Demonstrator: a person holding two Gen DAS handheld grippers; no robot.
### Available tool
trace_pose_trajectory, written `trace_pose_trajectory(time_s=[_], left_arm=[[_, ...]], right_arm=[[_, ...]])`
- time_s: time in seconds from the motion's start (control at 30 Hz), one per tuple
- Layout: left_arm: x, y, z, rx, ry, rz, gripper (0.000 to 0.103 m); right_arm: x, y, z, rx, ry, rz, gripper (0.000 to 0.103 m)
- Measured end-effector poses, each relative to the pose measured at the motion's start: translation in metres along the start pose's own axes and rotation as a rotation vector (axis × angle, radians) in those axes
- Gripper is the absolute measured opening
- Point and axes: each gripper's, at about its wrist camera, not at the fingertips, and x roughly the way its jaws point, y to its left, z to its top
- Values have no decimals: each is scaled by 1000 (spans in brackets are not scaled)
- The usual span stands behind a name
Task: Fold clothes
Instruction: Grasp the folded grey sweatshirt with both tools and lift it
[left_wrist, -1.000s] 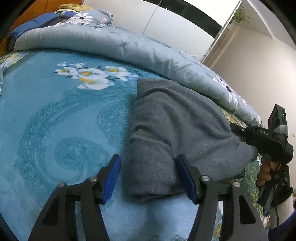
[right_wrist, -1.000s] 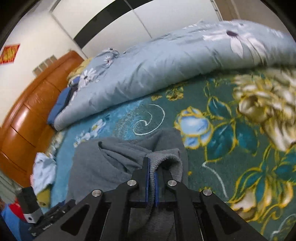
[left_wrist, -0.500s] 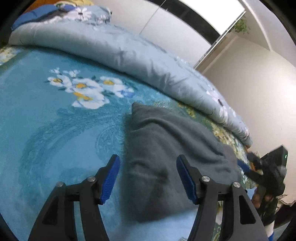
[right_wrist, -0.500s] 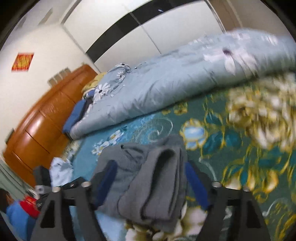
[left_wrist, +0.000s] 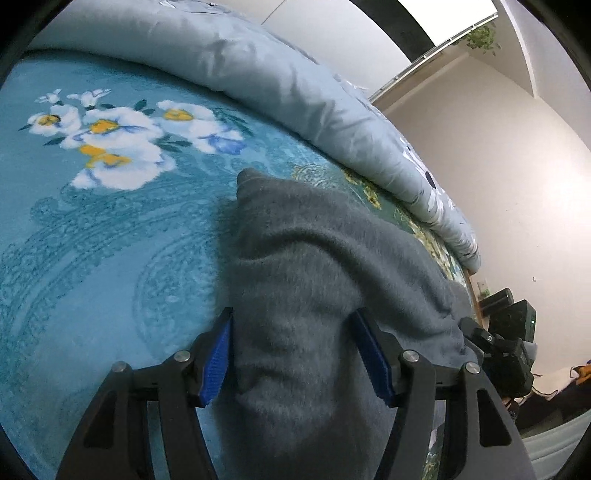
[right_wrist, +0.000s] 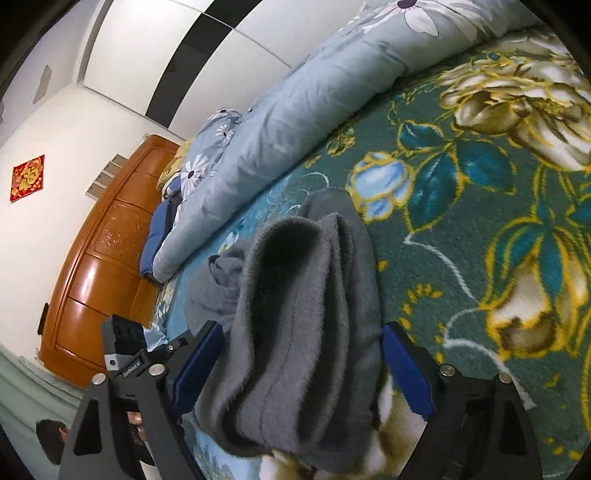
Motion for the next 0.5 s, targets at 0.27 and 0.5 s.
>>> trace_pose_trajectory(time_s=[0.27, 0.5], left_arm=[[-8, -13, -5, 2, -56, -2, 24], [-51, -67, -26, 115, -86, 19, 23]], right_arm=[[-2, 11, 2, -2, -3, -45, 36], [-44, 38, -2, -31, -17, -50, 33]])
